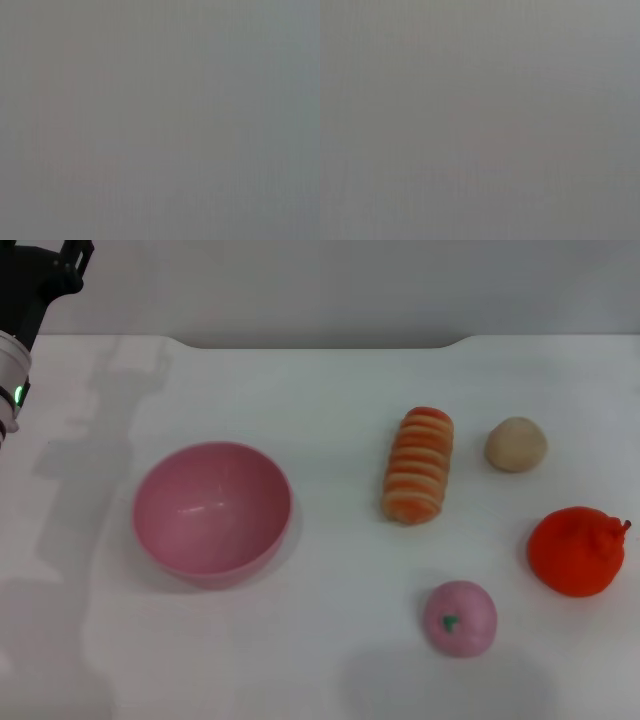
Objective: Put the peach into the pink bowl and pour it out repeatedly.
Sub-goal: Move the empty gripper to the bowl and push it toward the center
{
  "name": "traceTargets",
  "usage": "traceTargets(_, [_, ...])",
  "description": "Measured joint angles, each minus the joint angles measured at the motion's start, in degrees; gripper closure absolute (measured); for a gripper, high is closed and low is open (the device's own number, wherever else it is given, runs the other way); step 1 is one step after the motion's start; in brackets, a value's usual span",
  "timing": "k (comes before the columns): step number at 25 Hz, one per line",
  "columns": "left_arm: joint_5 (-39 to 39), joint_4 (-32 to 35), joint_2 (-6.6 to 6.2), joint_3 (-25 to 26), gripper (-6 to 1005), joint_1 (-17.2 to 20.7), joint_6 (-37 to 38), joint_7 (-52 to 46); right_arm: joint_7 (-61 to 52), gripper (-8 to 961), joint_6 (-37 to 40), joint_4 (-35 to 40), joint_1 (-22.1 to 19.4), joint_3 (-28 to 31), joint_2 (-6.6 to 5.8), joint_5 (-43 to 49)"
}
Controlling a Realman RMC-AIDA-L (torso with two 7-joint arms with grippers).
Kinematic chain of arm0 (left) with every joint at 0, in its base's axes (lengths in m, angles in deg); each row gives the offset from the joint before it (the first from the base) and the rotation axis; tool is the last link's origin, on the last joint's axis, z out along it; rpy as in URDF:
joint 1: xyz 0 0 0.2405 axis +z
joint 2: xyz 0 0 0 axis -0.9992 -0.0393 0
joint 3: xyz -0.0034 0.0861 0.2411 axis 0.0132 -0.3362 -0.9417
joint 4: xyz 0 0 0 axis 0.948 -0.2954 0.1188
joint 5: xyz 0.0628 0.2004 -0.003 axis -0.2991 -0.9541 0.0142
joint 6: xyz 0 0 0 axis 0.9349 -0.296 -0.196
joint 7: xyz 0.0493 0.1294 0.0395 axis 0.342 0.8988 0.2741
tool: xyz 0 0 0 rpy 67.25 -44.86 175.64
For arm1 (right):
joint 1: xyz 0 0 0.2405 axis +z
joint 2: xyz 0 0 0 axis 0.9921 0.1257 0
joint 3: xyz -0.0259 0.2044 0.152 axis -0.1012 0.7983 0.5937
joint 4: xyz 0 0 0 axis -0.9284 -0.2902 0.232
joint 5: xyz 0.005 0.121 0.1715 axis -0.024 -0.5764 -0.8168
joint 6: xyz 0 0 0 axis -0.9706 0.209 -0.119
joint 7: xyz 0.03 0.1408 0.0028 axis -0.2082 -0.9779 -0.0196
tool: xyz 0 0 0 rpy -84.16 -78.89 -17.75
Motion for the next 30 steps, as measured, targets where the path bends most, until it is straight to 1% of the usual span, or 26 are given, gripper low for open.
traceTargets(6, [0.2,0.0,0.05,0.3,334,-0.1,0.1,-0.4,0.0,394,-0.8,0.3,0.5,0.0,-0.13,0.0])
traceTargets(12, [0.7,0.1,0.05,0.5,333,-0.2,-0.7,-2.3,0.0,394,-0.9,0.2,0.9,0.2,-0.22,-0.1])
traceTargets(15, [1.1,0.2,-0.16,0.3,333,-0.2,-0.7,-4.6,0.0,394,-1.0,0.2,1.0,0.1,-0.24,-0.1])
traceTargets(18, [0.6,2.0,-0.68,-1.2,333,0.6,-1.1,-9.3,0.0,394,-1.0,0.3,1.0,0.1,-0.24,-0.1])
traceTargets(21, [0.4,5.5,-1.26,-4.6,332,1.9,-1.4,-14.4,0.0,394,-1.0,0.1,0.9,0.0,-0.18,-0.1])
traceTargets(23, [-0.1,10.1,-2.13,-8.6,332,3.5,-2.9,-19.5,0.0,394,-1.0,0.0,0.8,0.0,-0.09,-0.2])
traceTargets(24, [-1.2,11.9,-2.62,-9.9,332,4.0,-3.9,-22.7,0.0,394,-1.0,0.0,0.6,0.0,-0.04,-0.2])
traceTargets(25, [-1.2,11.9,-2.62,-9.9,332,4.0,-3.9,-22.7,0.0,394,-1.0,-0.1,0.5,0.0,-0.02,-0.2])
traceTargets(26, [-4.8,16.5,-4.01,-12.2,332,4.9,-5.6,-29.2,0.0,394,-1.0,-0.1,0.4,0.0,-0.01,-0.2])
traceTargets(27, [-9.7,18.9,-5.12,-12.5,332,5.0,-6.4,-35.7,0.0,394,-1.0,-0.1,0.3,0.1,-0.01,-0.2])
traceTargets(28, [-12.1,20.1,-5.67,-12.5,332,4.9,-6.5,-38.9,0.0,394,-1.0,-0.1,0.3,0.2,0.01,-0.2])
traceTargets(30, [-24.5,24.8,-7.92,-12.0,332,4.6,-5.8,-53.2,-0.1,394,-1.0,-0.1,0.0,0.3,0.06,-0.2])
